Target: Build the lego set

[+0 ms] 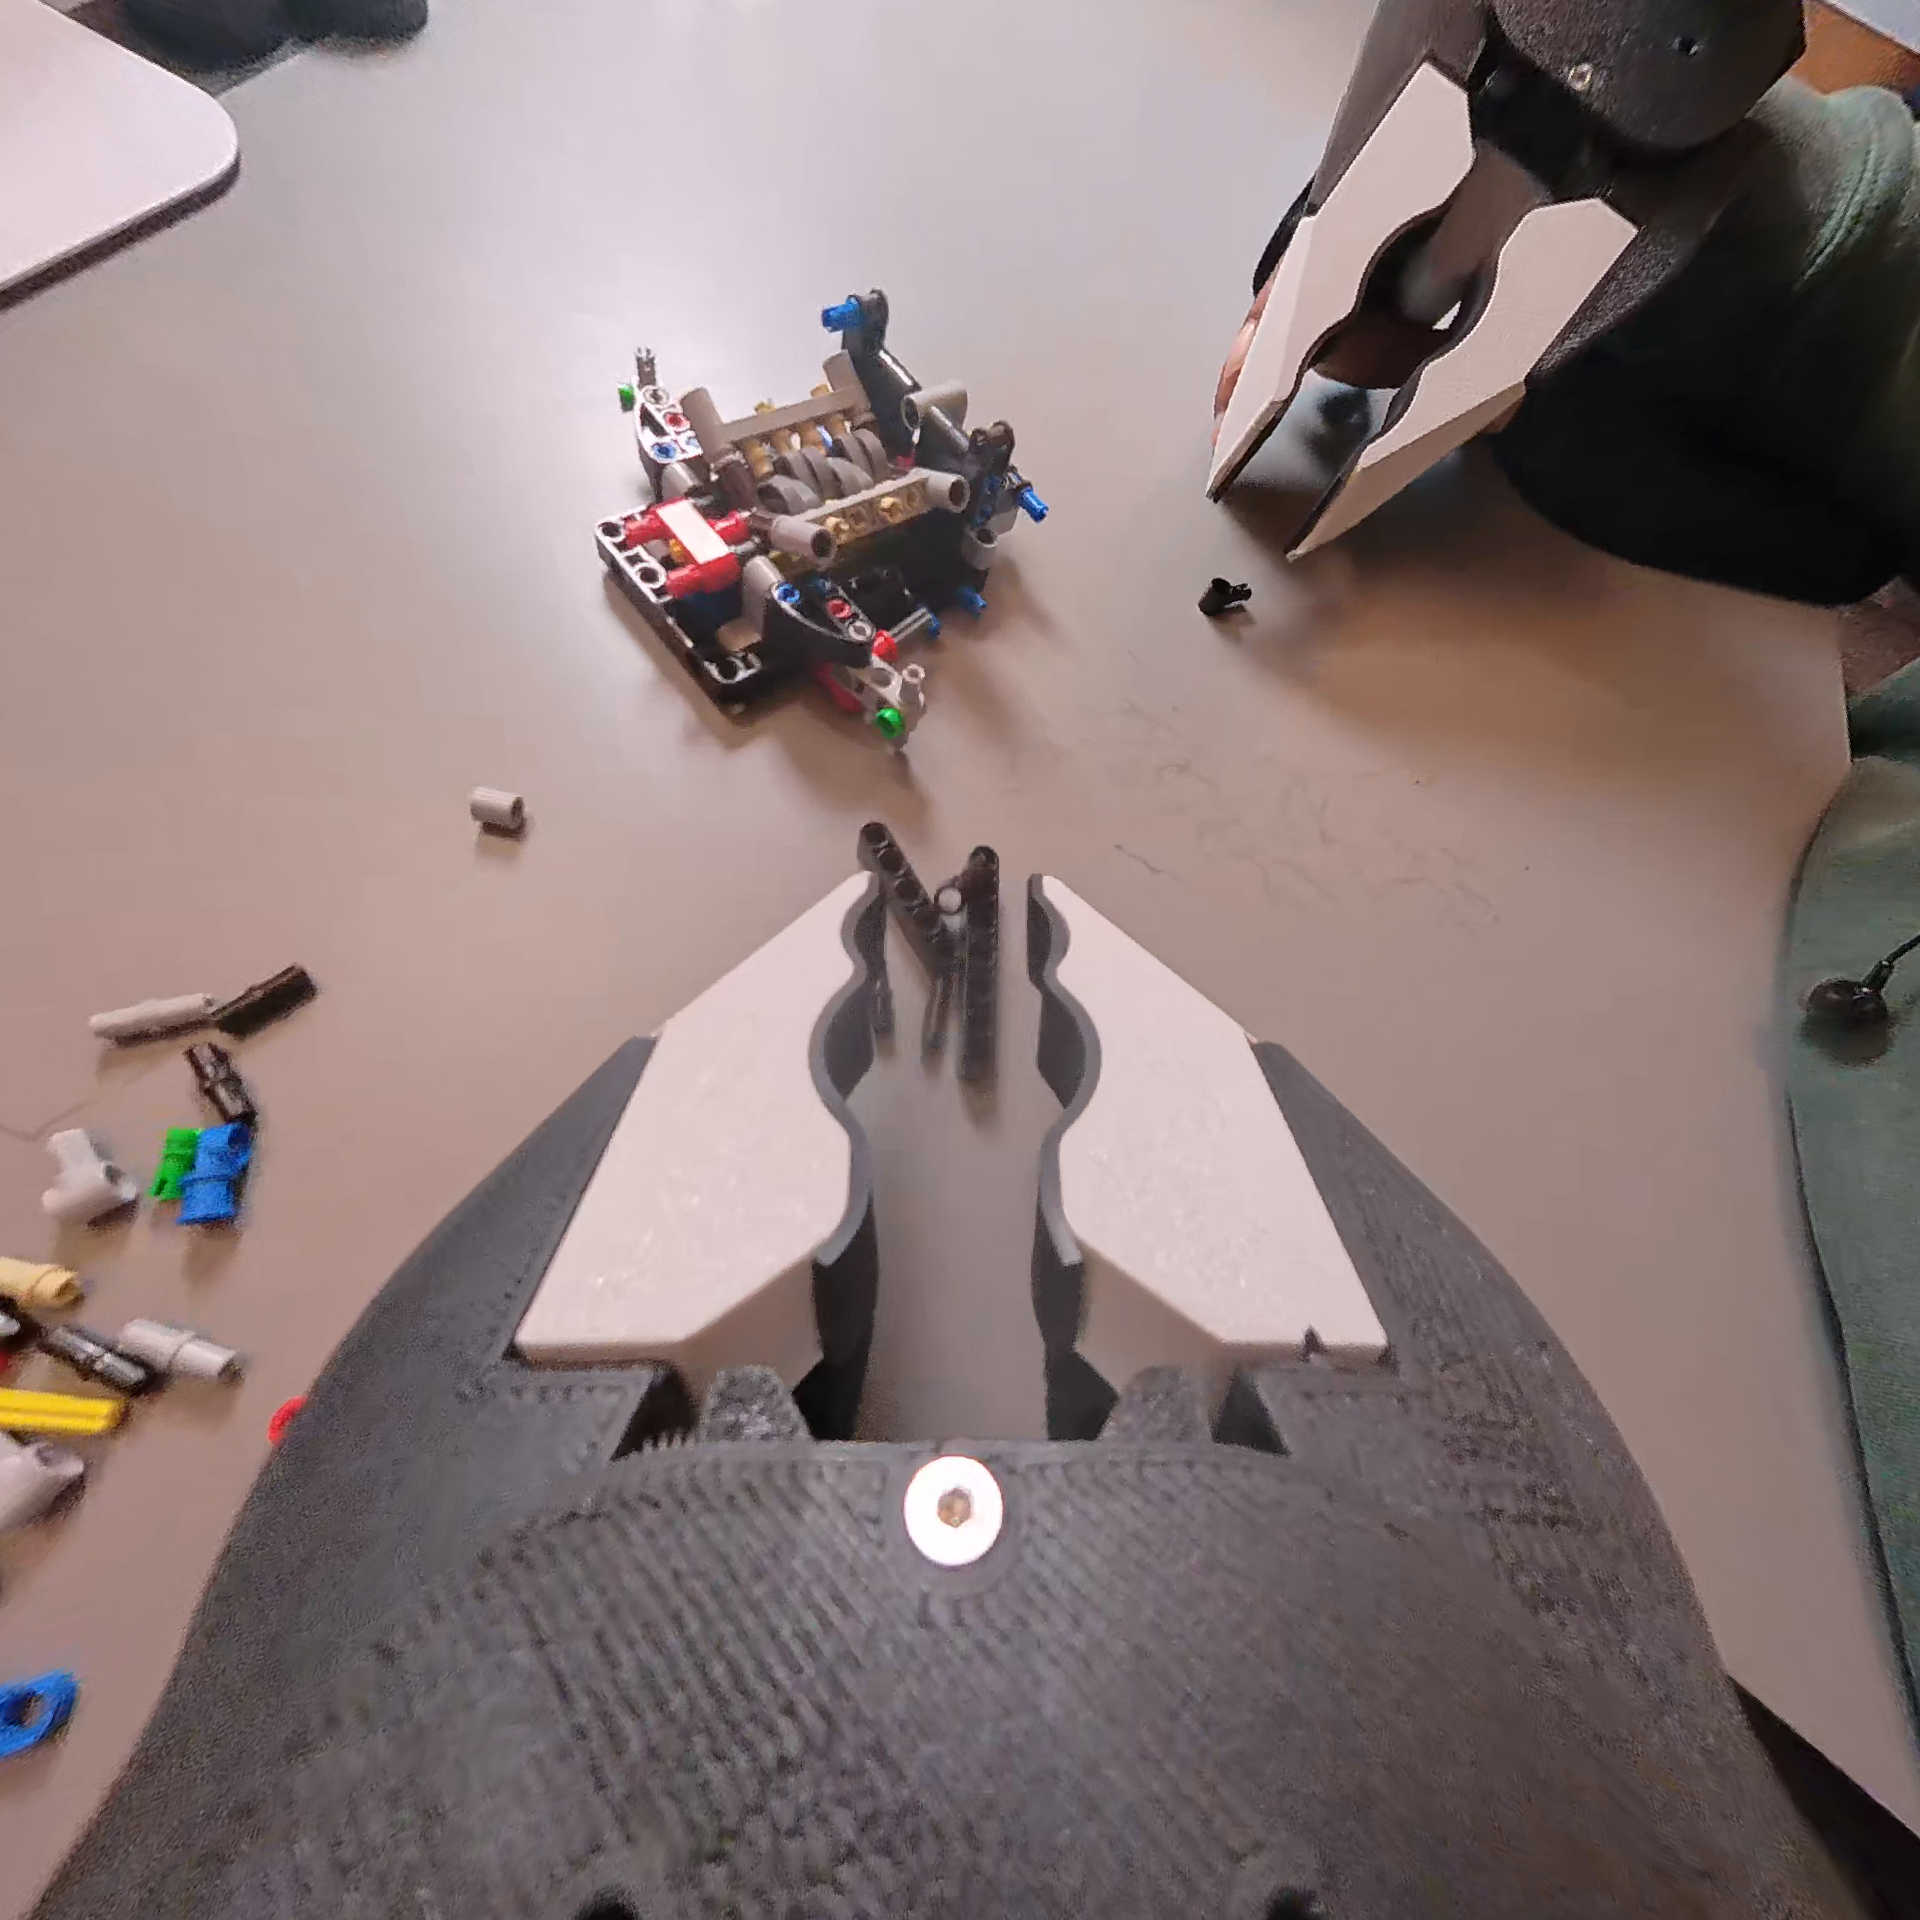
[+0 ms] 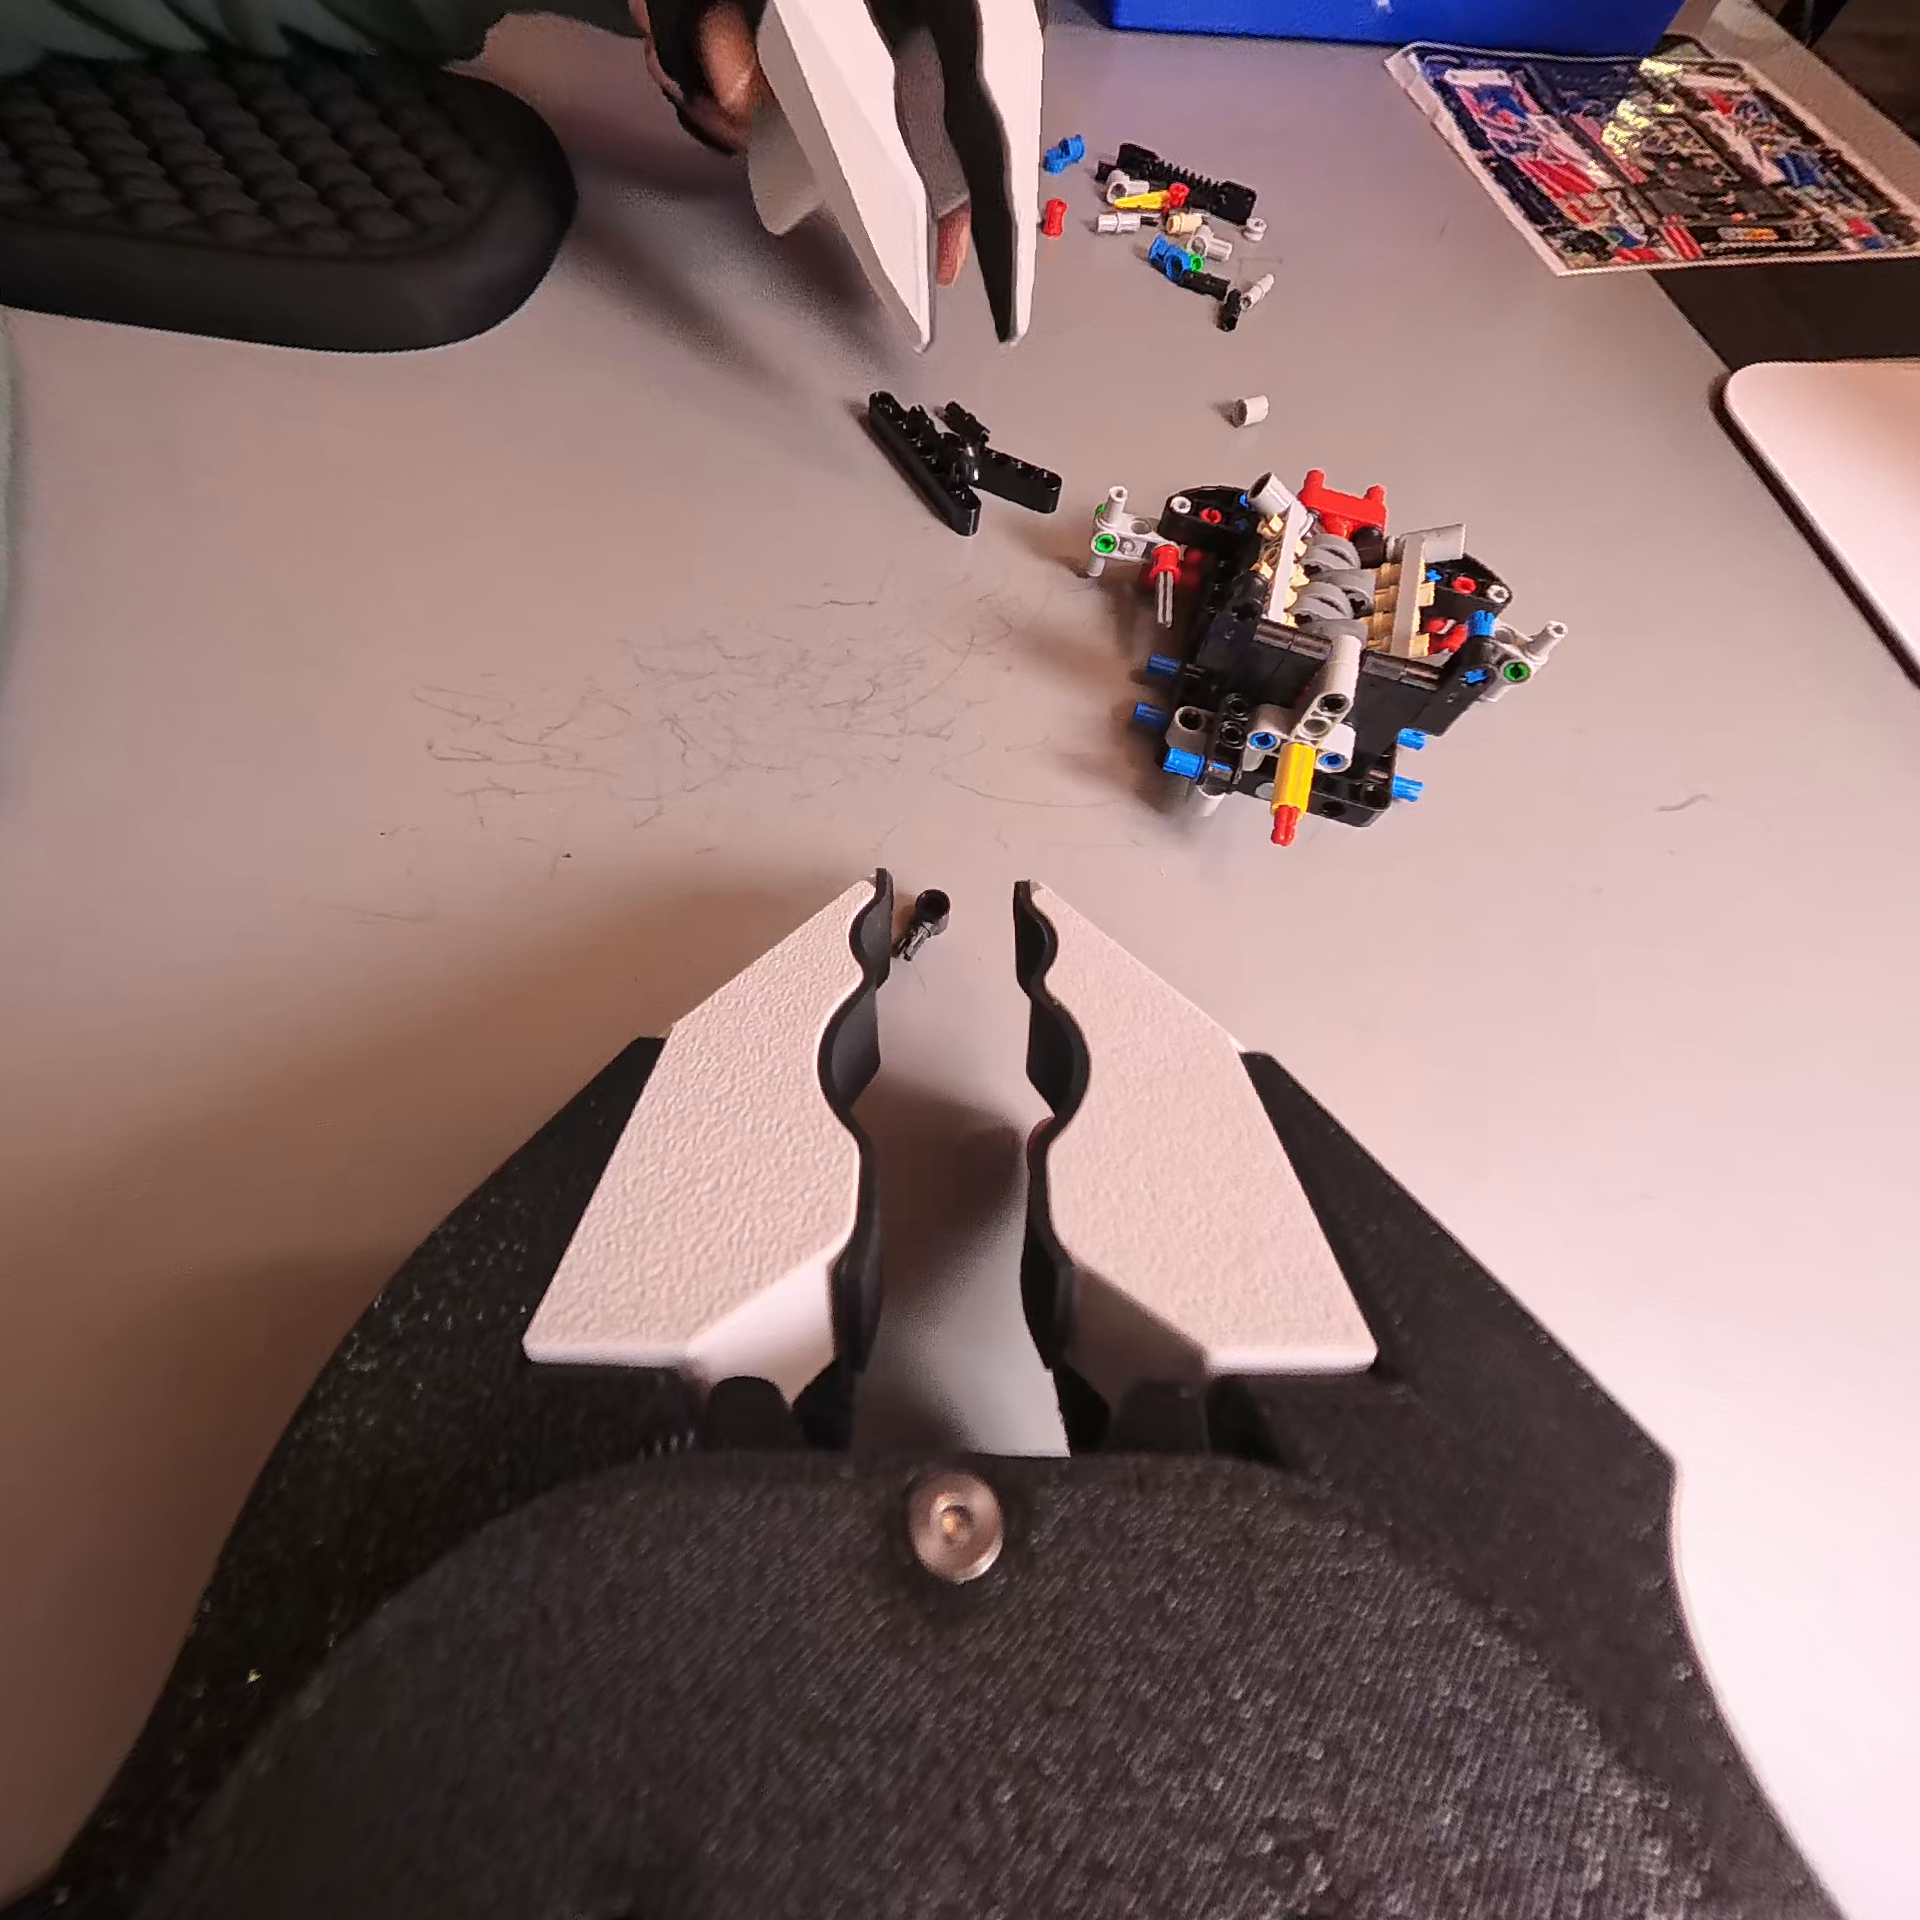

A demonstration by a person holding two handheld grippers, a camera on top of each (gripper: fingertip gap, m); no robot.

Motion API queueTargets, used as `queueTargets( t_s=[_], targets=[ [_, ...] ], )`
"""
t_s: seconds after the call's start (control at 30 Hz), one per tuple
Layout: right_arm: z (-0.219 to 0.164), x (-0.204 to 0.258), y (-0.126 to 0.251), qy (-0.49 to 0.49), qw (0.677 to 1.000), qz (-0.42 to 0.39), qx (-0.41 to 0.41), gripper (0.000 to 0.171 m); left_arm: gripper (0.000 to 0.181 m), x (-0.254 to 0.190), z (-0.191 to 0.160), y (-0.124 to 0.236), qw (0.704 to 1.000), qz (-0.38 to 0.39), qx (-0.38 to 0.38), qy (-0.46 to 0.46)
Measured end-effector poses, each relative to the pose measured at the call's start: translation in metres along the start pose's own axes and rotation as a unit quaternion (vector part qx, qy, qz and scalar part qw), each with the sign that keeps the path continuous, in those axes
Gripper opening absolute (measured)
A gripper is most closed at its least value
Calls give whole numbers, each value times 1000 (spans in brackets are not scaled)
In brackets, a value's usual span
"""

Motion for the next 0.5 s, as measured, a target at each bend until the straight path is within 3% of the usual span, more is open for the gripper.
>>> queueTargets(
  t_s=[0.03,0.23,0.5],
  targets=[
    [-1,0,0,-1,1000,1,1,22,31,1,-2,2,1000,2,3,1],
    [-3,0,-3,-5,1000,4,4,22,50,4,-21,2,999,4,41,-4],
    [-4,0,-3,-7,1000,4,5,22,35,1,-25,-9,994,41,77,-72]
  ],
)
Point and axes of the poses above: each gripper's, where its closed fingertips meet, y back along the fingers, z out of its top, x = y × z across the jaws, the point moved 6 cm from there along y, back along the fingers, and after that the axes turned 1 degree about -x, right-handed, at the moved point
